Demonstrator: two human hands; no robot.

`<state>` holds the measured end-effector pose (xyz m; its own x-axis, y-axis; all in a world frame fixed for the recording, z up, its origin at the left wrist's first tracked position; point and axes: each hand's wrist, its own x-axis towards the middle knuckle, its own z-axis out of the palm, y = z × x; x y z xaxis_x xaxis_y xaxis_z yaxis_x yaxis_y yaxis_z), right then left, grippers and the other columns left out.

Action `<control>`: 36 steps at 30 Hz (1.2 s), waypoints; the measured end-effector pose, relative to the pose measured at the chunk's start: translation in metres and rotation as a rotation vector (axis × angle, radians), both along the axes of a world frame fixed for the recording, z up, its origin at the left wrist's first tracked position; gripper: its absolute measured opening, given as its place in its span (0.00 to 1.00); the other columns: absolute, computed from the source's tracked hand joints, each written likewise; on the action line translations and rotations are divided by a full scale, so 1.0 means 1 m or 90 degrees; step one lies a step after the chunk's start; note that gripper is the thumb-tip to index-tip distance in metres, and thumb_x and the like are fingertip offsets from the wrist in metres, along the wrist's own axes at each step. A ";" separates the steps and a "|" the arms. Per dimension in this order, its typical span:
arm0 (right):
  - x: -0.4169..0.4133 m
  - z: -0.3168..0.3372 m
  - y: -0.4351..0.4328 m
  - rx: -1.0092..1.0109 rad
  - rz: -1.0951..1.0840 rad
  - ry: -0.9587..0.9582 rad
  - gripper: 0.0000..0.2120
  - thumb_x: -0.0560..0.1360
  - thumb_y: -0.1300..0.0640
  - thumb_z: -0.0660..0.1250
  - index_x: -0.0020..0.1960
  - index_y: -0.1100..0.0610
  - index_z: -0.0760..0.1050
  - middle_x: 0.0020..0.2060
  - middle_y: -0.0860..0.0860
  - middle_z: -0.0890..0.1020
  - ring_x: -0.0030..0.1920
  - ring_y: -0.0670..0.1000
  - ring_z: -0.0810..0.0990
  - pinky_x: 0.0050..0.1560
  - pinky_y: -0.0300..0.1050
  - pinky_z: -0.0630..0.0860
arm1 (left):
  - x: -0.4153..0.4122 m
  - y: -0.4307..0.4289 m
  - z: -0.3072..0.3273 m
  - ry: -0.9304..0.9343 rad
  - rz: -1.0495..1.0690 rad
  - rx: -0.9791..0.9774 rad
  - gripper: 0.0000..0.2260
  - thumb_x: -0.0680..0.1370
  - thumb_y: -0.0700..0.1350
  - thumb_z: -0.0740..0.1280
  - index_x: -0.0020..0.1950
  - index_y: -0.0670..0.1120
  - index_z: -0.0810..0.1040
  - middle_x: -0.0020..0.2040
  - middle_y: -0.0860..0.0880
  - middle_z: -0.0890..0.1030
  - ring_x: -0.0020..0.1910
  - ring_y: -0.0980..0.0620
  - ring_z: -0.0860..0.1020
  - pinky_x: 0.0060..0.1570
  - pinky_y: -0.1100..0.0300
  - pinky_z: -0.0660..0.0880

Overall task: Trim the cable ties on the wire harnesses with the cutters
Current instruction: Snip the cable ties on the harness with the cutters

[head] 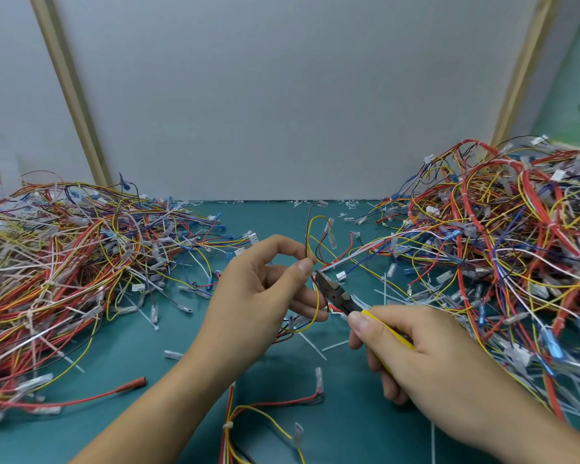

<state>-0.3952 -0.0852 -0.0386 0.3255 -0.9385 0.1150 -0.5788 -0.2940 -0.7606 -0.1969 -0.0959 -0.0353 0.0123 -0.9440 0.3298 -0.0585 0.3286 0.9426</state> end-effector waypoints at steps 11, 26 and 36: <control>0.000 0.003 0.001 -0.005 0.002 0.013 0.35 0.69 0.27 0.54 0.45 0.60 0.75 0.30 0.58 0.79 0.29 0.56 0.79 0.36 0.59 0.78 | 0.001 0.000 0.000 -0.003 -0.003 -0.003 0.05 0.81 0.41 0.66 0.45 0.46 0.77 0.33 0.39 0.83 0.32 0.41 0.85 0.36 0.62 0.80; 0.000 0.001 0.001 -0.008 0.003 0.017 0.35 0.69 0.27 0.54 0.45 0.60 0.75 0.29 0.58 0.79 0.29 0.56 0.79 0.35 0.58 0.78 | 0.001 0.000 -0.001 -0.005 -0.011 -0.004 0.07 0.81 0.40 0.65 0.44 0.48 0.77 0.32 0.39 0.83 0.31 0.41 0.84 0.36 0.59 0.80; 0.000 0.000 0.000 -0.006 0.004 0.011 0.34 0.70 0.28 0.55 0.45 0.60 0.75 0.30 0.58 0.80 0.29 0.55 0.80 0.36 0.59 0.78 | 0.000 0.000 -0.001 -0.003 -0.008 -0.007 0.06 0.81 0.41 0.66 0.44 0.47 0.78 0.32 0.39 0.83 0.31 0.42 0.84 0.37 0.57 0.82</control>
